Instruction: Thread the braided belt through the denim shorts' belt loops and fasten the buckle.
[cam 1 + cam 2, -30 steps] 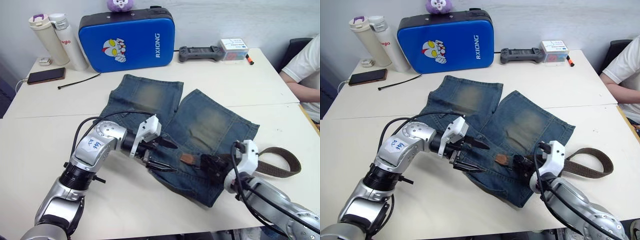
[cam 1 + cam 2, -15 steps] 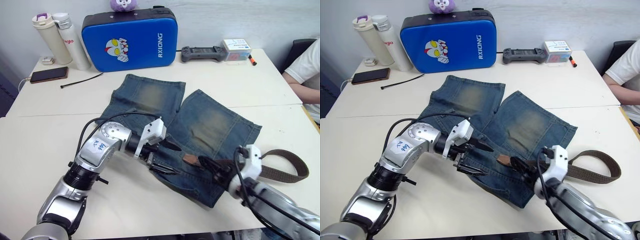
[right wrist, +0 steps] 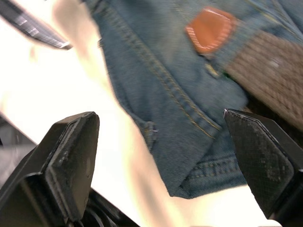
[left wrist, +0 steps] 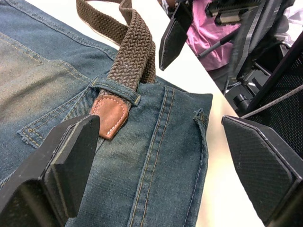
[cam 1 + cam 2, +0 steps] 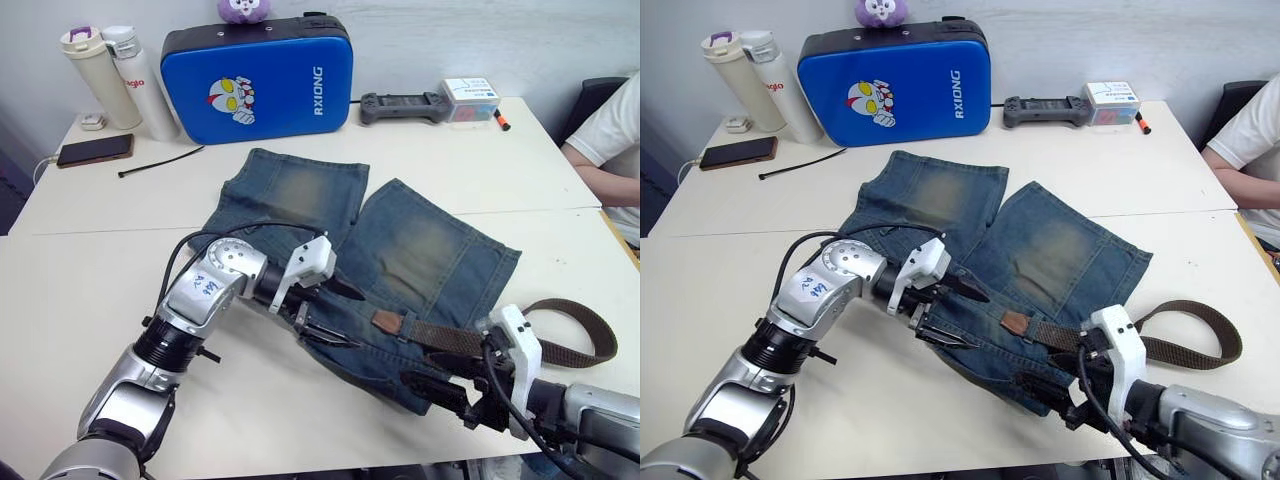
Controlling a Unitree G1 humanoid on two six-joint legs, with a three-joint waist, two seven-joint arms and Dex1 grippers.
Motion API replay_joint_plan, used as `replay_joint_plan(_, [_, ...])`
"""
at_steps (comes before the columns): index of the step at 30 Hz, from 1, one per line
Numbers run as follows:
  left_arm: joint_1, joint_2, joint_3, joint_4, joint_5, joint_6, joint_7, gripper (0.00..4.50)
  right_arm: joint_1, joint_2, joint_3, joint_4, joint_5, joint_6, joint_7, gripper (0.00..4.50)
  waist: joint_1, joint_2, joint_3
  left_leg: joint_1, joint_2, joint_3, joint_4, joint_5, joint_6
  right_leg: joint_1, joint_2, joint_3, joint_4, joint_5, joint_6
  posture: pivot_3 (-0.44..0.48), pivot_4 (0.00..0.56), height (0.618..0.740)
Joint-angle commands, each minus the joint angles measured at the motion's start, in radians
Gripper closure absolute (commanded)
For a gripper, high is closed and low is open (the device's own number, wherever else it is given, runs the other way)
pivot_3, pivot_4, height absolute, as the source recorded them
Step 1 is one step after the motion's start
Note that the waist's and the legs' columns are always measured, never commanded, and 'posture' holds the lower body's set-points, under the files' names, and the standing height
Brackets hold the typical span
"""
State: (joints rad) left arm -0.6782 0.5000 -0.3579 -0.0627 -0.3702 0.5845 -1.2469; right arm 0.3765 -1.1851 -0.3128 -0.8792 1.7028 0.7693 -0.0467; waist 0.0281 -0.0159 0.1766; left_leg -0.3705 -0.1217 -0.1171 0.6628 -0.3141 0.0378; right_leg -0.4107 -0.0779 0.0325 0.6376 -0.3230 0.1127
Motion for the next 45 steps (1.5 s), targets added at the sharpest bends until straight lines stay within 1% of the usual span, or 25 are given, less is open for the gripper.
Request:
replay_joint_plan(1, [0.000,0.034,0.025,-0.025,0.000,-0.004,-0.011,0.00,-0.117,-0.114,0.028,-0.167,-0.222,0.026,0.190,0.03,-0.003,0.001,0.000,0.000,0.000,0.001,0.000,0.000,0.000,0.000,0.000,0.000,0.000,0.000,0.000,0.000,0.150,0.740])
replay_joint_plan(4, [0.004,0.052,0.029,-0.029,-0.004,-0.002,-0.012,0.00,-0.172,-0.179,0.116,-0.168,-0.411,0.007,0.283,0.03,0.001,0.001,0.000,0.000,0.000,0.000,0.000,0.000,0.000,-0.001,0.000,-0.001,0.000,0.000,0.000,0.000,0.150,0.740])
replay_joint_plan(6, [0.005,0.059,0.029,-0.031,-0.002,-0.002,-0.012,0.00,-0.189,-0.184,0.184,-0.168,-0.528,-0.016,0.337,0.03,0.006,0.001,0.000,-0.002,0.000,-0.001,-0.001,0.000,0.000,-0.002,0.000,-0.002,-0.001,0.000,0.000,0.000,0.150,0.740])
replay_joint_plan(7, [0.005,0.064,0.030,-0.033,-0.001,-0.002,-0.011,0.00,-0.199,-0.173,0.226,-0.168,-0.586,-0.019,0.357,0.03,0.008,0.001,0.000,-0.002,0.000,-0.001,-0.001,0.000,0.000,-0.002,0.000,-0.002,-0.002,0.000,0.000,0.000,0.150,0.740])
replay_joint_plan(9, [0.009,0.080,0.037,-0.045,-0.005,0.011,-0.006,0.00,-0.224,-0.142,0.364,-0.155,-0.739,-0.030,0.411,0.03,0.008,0.001,0.000,-0.002,0.000,0.000,-0.001,0.000,0.000,-0.002,0.000,-0.001,-0.002,0.000,0.000,0.000,0.150,0.740])
replay_joint_plan(11, [0.014,0.095,0.042,-0.062,-0.012,0.027,-0.004,0.00,-0.244,-0.119,0.468,-0.139,-0.855,-0.037,0.456,0.03,0.009,0.001,0.000,-0.003,0.000,0.000,0.000,0.000,0.000,-0.002,0.000,-0.001,-0.002,0.000,0.000,0.000,0.150,0.740])
replay_joint_plan(15, [0.025,0.123,0.048,-0.092,-0.019,0.053,-0.010,0.00,-0.276,-0.071,0.611,-0.100,-1.046,-0.053,0.509,0.03,0.005,0.001,0.000,-0.002,0.000,0.000,0.000,-0.001,0.000,-0.002,0.000,-0.001,-0.001,0.000,0.000,0.000,0.150,0.740])
replay_joint_plan(16, [0.026,0.128,0.048,-0.096,-0.018,0.058,-0.010,0.00,-0.289,-0.055,0.659,-0.067,-1.125,-0.065,0.509,0.26,0.003,0.000,0.000,-0.001,0.000,0.000,0.000,-0.001,-0.001,-0.002,0.000,-0.001,-0.001,0.000,0.000,0.000,0.150,0.740])
replay_joint_plan(18, [0.027,0.134,0.050,-0.101,-0.019,0.066,-0.009,0.00,-0.308,-0.032,0.713,-0.014,-1.238,-0.084,0.515,0.83,-0.002,-0.001,-0.001,-0.001,0.000,-0.001,0.000,-0.001,-0.002,-0.002,0.001,-0.001,-0.001,0.000,0.000,0.000,0.150,0.740])
replay_joint_plan(19, [0.026,0.135,0.051,-0.103,-0.020,0.069,-0.008,0.00,-0.312,-0.026,0.722,0.007,-1.286,-0.097,0.517,1.26,-0.006,-0.001,-0.001,-0.001,0.001,-0.001,0.000,-0.001,-0.002,-0.002,0.001,-0.001,-0.001,0.000,0.000,0.000,0.150,0.740])
replay_joint_plan(20, [0.026,0.136,0.052,-0.104,-0.021,0.071,-0.007,0.00,-0.312,-0.022,0.718,0.022,-1.317,-0.110,0.522,1.76,-0.006,-0.001,-0.001,0.000,0.000,-0.001,0.000,-0.001,-0.002,-0.002,0.001,0.000,0.000,0.000,0.000,0.000,0.150,0.740])
replay_joint_plan(21, [0.026,0.135,0.054,-0.106,-0.023,0.074,-0.004,0.00,-0.308,-0.023,0.710,0.038,-1.349,-0.130,0.532,2.16,-0.005,-0.001,-0.001,0.000,0.000,-0.001,-0.001,-0.001,-0.002,-0.002,0.001,0.000,0.000,0.000,-0.001,0.000,0.150,0.740])
replay_joint_plan(22, [0.027,0.134,0.054,-0.110,-0.024,0.077,-0.001,0.00,-0.302,-0.031,0.701,0.050,-1.376,-0.155,0.549,2.68,-0.004,-0.001,-0.001,0.000,0.001,-0.001,-0.001,-0.001,-0.002,-0.002,0.001,0.000,0.000,0.000,-0.001,0.000,0.150,0.740])
replay_joint_plan(23, [0.029,0.131,0.054,-0.111,-0.024,0.077,0.002,0.00,-0.291,-0.046,0.689,0.067,-1.408,-0.191,0.571,3.09,-0.003,-0.001,-0.001,0.000,0.001,-0.001,-0.001,-0.001,-0.002,-0.001,0.001,0.000,0.000,0.000,-0.001,0.000,0.150,0.740])
replay_joint_plan(24, [0.032,0.128,0.054,-0.113,-0.025,0.078,0.007,0.00,-0.274,-0.063,0.670,0.083,-1.437,-0.232,0.594,3.40,-0.002,-0.001,-0.001,0.000,0.000,-0.001,0.000,-0.001,-0.002,-0.001,0.001,0.000,0.000,0.000,-0.001,0.000,0.150,0.740])
replay_joint_plan(25, [0.034,0.124,0.053,-0.112,-0.025,0.076,0.011,0.00,-0.255,-0.078,0.648,0.102,-1.460,-0.273,0.617,3.88,-0.002,-0.001,-0.001,0.000,0.000,-0.001,0.000,-0.001,-0.002,-0.001,0.001,0.000,0.000,0.000,-0.001,0.000,0.150,0.740])
replay_joint_plan(27, [0.038,0.116,0.050,-0.113,-0.025,0.074,0.019,0.00,-0.205,-0.110,0.579,0.144,-1.482,-0.353,0.662,4.45,-0.001,-0.001,-0.001,0.001,0.000,-0.001,0.000,-0.002,-0.002,0.000,0.001,0.000,0.000,0.000,-0.001,0.000,0.150,0.740])
replay_joint_plan(29, [0.039,0.107,0.048,-0.110,-0.026,0.070,0.023,0.00,-0.166,-0.124,0.504,0.191,-1.482,-0.408,0.705,4.45,0.008,-0.001,-0.001,0.000,0.000,-0.001,0.001,-0.002,-0.002,0.000,0.000,0.000,0.000,0.000,-0.001,0.000,0.150,0.740])
replay_joint_plan(31, [0.040,0.093,0.043,-0.106,-0.026,0.064,0.026,0.00,-0.136,-0.152,0.412,0.281,-1.497,-0.499,0.768,4.45,0.017,-0.001,-0.001,0.000,-0.001,-0.001,0.001,-0.002,-0.002,0.000,0.000,0.000,-0.001,0.000,0.000,0.000,0.150,0.740])
replay_joint_plan(32, [0.040,0.085,0.038,-0.104,-0.025,0.060,0.027,0.00,-0.123,-0.164,0.371,0.329,-1.504,-0.556,0.808,4.45,0.021,-0.001,-0.001,0.000,-0.001,-0.001,0.002,-0.002,-0.001,0.001,0.000,0.000,-0.001,0.001,0.001,0.000,0.150,0.740])
replay_joint_plan(34, [0.033,0.062,0.028,-0.090,-0.018,0.048,0.029,0.00,-0.125,-0.183,0.328,0.447,-1.542,-0.714,0.878,4.45,0.027,-0.001,-0.001,0.000,-0.002,0.000,0.002,-0.001,0.000,0.001,0.000,0.000,-0.001,0.002,0.001,0.000,0.150,0.740])
replay_joint_plan(36, [0.024,0.044,0.024,-0.075,-0.013,0.039,0.029,0.00,-0.146,-0.180,0.313,0.530,-1.586,-0.826,0.912,4.45,0.029,-0.001,-0.001,0.000,-0.003,0.000,0.002,-0.001,0.000,0.002,-0.001,0.000,-0.002,0.002,0.002,0.000,0.150,0.740])
replay_joint_plan(40, [0.008,0.014,0.010,-0.051,-0.003,0.019,0.027,0.00,-0.258,-0.147,0.325,0.696,-1.645,-1.016,0.966,4.45,0.022,0.001,0.000,0.000,-0.002,0.000,0.001,-0.001,0.000,0.000,0.000,0.000,-0.002,0.002,0.002,0.000,0.150,0.740])
replay_joint_plan(42, [0.003,0.001,0.006,-0.043,-0.002,0.013,0.026,0.00,-0.299,-0.130,0.339,0.743,-1.659,-1.065,0.996,4.45,0.020,0.002,0.000,0.000,-0.002,0.001,0.001,0.000,0.000,0.000,0.000,0.001,-0.002,0.002,0.002,0.000,0.150,0.740])
replay_joint_plan(45, [-0.002,-0.011,0.001,-0.034,0.003,0.005,0.025,0.00,-0.317,-0.116,0.333,0.759,-1.654,-1.083,1.034,4.45,0.019,0.002,0.001,0.000,-0.002,0.001,0.001,0.000,0.000,-0.001,0.000,0.001,-0.001,0.002,0.001,0.000,0.150,0.740])
